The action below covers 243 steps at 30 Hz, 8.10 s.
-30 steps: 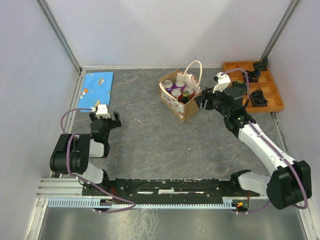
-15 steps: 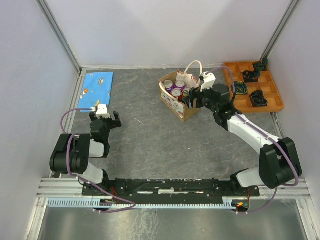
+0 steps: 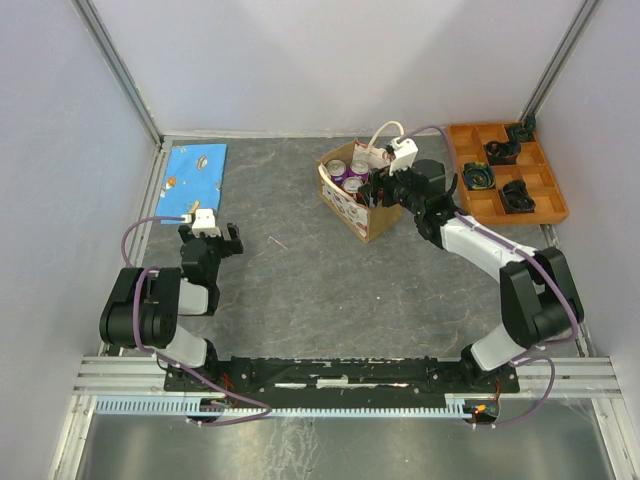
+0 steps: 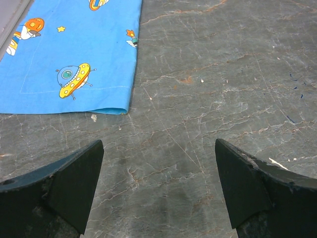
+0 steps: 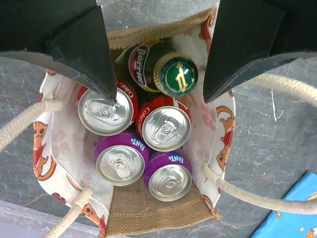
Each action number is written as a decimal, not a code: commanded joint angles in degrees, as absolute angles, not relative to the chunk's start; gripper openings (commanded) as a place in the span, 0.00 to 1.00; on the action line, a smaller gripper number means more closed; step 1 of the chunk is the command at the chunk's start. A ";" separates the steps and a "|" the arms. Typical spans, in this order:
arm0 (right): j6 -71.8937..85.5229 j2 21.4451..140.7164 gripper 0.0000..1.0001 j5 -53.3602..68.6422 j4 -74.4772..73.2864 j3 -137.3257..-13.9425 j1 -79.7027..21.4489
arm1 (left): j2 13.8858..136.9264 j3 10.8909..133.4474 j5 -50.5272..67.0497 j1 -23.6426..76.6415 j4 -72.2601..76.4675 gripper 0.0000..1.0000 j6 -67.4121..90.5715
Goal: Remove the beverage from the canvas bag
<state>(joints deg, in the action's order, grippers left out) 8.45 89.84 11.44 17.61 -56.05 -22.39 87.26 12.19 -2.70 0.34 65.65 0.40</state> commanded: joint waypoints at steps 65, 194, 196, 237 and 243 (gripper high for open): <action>-11.28 70.47 0.00 -24.50 20.36 -66.66 -26.05 | 87.08 13.54 -2.47 0.14 67.44 0.99 0.98; 0.58 120.10 0.82 4.04 -46.67 -115.70 -21.40 | 87.11 13.51 -2.46 0.18 67.41 0.99 0.97; 0.33 120.70 0.82 3.53 -47.18 -116.15 -21.30 | 87.15 13.51 -2.46 0.17 67.42 0.99 0.92; -2.90 130.35 0.80 -5.30 -50.17 -116.85 -24.02 | 87.09 13.53 -2.41 0.15 67.43 0.99 0.96; -2.90 130.61 0.78 -6.29 -49.76 -115.83 -24.34 | 87.13 13.49 -2.46 0.18 67.44 0.99 0.97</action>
